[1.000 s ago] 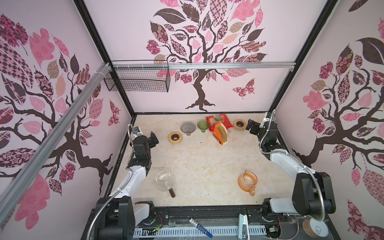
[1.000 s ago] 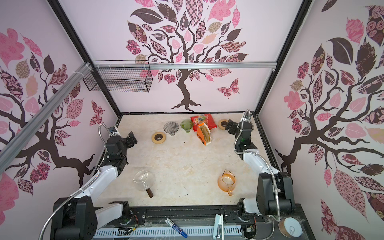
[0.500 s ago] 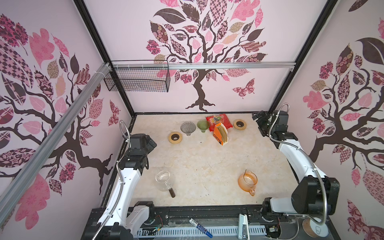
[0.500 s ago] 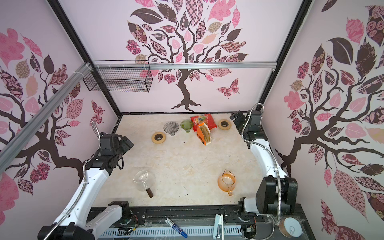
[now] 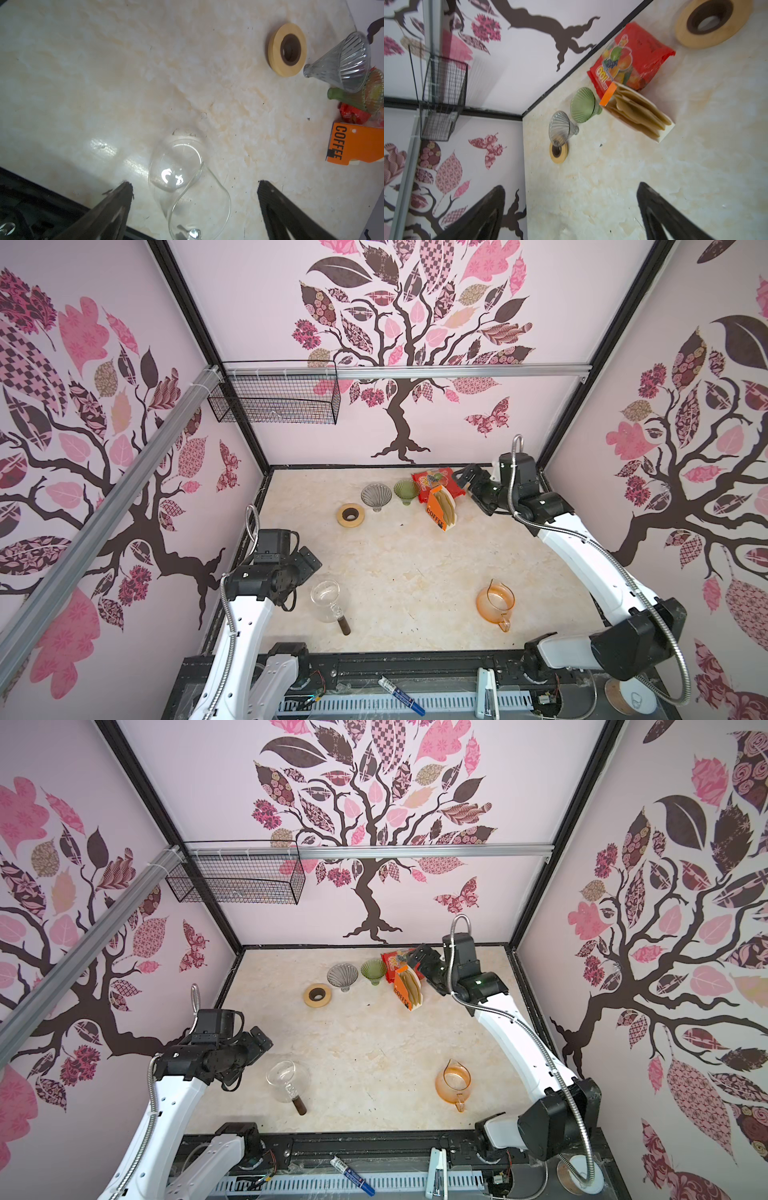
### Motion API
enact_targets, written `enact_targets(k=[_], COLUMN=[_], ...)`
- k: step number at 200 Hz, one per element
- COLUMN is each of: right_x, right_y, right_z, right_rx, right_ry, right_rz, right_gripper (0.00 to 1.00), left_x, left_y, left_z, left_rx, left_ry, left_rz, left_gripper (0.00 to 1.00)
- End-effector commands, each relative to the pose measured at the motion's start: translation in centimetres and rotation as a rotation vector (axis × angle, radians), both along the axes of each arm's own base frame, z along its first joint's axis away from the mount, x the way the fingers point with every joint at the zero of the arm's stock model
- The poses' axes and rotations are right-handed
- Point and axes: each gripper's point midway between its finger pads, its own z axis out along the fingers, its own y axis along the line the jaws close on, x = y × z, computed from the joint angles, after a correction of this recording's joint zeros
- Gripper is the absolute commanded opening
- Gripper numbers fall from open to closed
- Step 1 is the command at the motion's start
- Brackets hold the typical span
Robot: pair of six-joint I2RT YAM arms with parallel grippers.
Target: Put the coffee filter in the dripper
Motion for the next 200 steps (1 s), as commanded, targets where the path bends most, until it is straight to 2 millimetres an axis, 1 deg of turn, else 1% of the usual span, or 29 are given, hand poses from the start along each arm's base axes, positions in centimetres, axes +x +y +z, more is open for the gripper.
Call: enact_targets(k=[1, 22, 45, 53, 65, 81, 95, 115, 134, 171, 188, 200], right_x=[-4.0, -7.4, -10.9, -11.9, -12.7, -13.0, -12.8, -12.3, -12.1, -11.7, -11.6, -11.6], right_y=[0.5, 0.0, -1.1, -1.4, -1.9, -2.5, -2.6, -2.0, -1.3, -0.3, -0.1, 0.1], right_z=[-2.0, -3.4, -5.7, -6.3, -7.1, -7.7, -7.5, -7.0, -7.3, -7.4, -7.3, -7.5], right_rx=[-0.135, -0.248, -0.327, -0.342, -0.376, -0.425, -0.442, -0.426, -0.408, -0.378, -0.369, -0.364], right_ry=[0.096, 0.123, 0.18, 0.194, 0.205, 0.221, 0.21, 0.192, 0.197, 0.191, 0.188, 0.193], right_rz=[0.12, 0.208, 0.272, 0.286, 0.291, 0.3, 0.302, 0.317, 0.339, 0.363, 0.371, 0.38], right_gripper=[1.0, 1.0, 1.0, 1.0, 1.0, 1.0, 1.0, 1.0, 1.0, 1.0, 1.0, 1.0], left_x=[-3.2, -4.5, -4.7, -4.7, -4.8, -4.6, -4.3, -3.5, -3.2, -2.9, -3.0, -2.8], left_y=[-1.1, -1.4, -2.3, -2.6, -2.9, -3.3, -3.7, -4.5, -4.8, -4.6, -4.3, -4.5], left_z=[0.2, 0.0, 0.2, 0.1, -0.2, -0.7, -1.4, -1.9, -2.5, -3.4, -4.2, -4.7], left_rx=[-0.051, -0.071, -0.1, -0.117, -0.13, -0.146, -0.165, -0.212, -0.226, -0.226, -0.217, -0.233], left_ry=[0.093, 0.135, 0.159, 0.17, 0.187, 0.202, 0.216, 0.2, 0.206, 0.214, 0.229, 0.23], left_rz=[-0.038, -0.044, -0.083, -0.094, -0.096, -0.105, -0.107, -0.108, -0.102, -0.07, -0.045, -0.041], left_gripper=[0.97, 0.97, 0.97, 0.97, 0.97, 0.97, 0.97, 0.97, 0.97, 0.97, 0.97, 0.97])
